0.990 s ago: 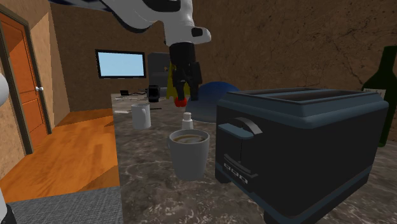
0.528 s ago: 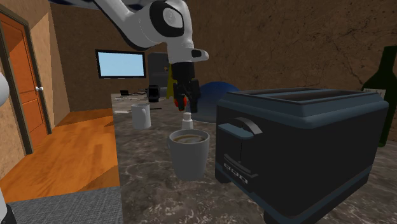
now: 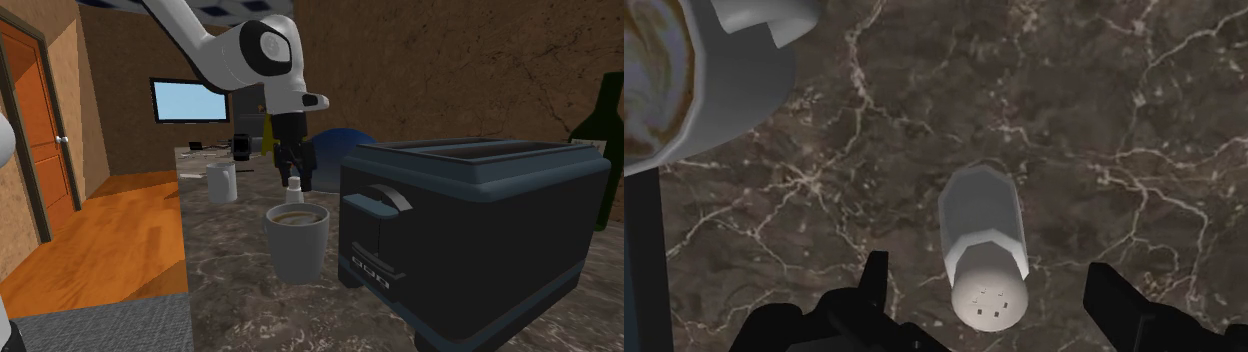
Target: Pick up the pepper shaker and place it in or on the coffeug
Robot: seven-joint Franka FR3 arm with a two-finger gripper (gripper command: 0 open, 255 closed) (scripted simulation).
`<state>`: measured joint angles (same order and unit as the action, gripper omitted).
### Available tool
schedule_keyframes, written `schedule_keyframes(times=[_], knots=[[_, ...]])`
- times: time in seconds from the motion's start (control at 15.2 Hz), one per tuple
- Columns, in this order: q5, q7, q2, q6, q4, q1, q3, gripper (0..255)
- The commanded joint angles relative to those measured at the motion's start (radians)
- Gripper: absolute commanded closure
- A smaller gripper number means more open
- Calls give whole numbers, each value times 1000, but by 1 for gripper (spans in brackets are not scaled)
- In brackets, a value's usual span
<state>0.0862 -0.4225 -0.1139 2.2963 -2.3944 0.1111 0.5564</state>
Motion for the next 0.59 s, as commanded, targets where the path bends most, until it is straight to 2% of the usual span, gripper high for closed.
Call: schedule_keyframes(times=[0.0,0.2,0.26,0.53], knots=[[1,-1,1,1,0,0,0,0],[1,-1,1,1,0,0,0,0],[1,-1,1,1,0,0,0,255],[1,-1,1,1,0,0,0,255]])
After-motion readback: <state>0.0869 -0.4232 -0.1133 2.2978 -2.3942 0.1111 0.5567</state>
